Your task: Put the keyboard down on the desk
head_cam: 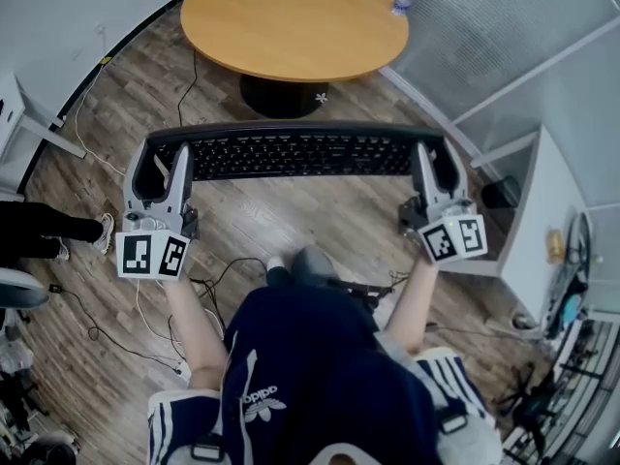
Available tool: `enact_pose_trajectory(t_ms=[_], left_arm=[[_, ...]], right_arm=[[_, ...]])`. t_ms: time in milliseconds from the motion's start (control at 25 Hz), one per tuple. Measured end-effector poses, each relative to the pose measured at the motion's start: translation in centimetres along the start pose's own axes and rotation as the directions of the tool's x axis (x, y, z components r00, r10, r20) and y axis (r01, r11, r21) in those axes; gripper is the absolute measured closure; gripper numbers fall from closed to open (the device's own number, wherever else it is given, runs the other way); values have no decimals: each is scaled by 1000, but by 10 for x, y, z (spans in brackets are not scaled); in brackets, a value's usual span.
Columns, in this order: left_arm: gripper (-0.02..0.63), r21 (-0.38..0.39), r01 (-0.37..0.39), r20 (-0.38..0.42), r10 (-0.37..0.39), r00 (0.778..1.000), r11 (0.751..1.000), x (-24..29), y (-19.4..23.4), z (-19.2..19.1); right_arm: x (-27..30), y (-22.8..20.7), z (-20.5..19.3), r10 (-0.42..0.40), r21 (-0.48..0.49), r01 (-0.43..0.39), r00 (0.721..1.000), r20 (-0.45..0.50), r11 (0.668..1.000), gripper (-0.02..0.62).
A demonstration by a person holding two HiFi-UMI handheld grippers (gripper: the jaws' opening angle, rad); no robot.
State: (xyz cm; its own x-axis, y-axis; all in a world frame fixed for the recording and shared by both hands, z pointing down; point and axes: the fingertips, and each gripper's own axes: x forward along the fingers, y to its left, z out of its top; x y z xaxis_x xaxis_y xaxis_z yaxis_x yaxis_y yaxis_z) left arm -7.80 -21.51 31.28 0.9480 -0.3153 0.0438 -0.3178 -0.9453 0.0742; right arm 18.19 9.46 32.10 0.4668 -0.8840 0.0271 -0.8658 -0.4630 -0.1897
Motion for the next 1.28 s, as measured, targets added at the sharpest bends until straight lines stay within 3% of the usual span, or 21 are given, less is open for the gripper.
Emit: enact_pose_trajectory(t_ms=[480, 920, 1280], left_arm=[[362, 3, -40, 30, 40, 999, 999, -1, 2, -9], [362, 19, -62, 136, 59, 989, 998, -4, 0, -10], [362, 12, -67, 135, 65, 989, 998, -3, -3, -3]], right_arm=[[17, -5, -8, 49, -4, -48, 999, 19, 999, 417], [22, -10, -8, 94, -49, -89, 992, 87, 995, 417], [24, -11, 3, 104, -57, -99, 991, 81, 993, 417]])
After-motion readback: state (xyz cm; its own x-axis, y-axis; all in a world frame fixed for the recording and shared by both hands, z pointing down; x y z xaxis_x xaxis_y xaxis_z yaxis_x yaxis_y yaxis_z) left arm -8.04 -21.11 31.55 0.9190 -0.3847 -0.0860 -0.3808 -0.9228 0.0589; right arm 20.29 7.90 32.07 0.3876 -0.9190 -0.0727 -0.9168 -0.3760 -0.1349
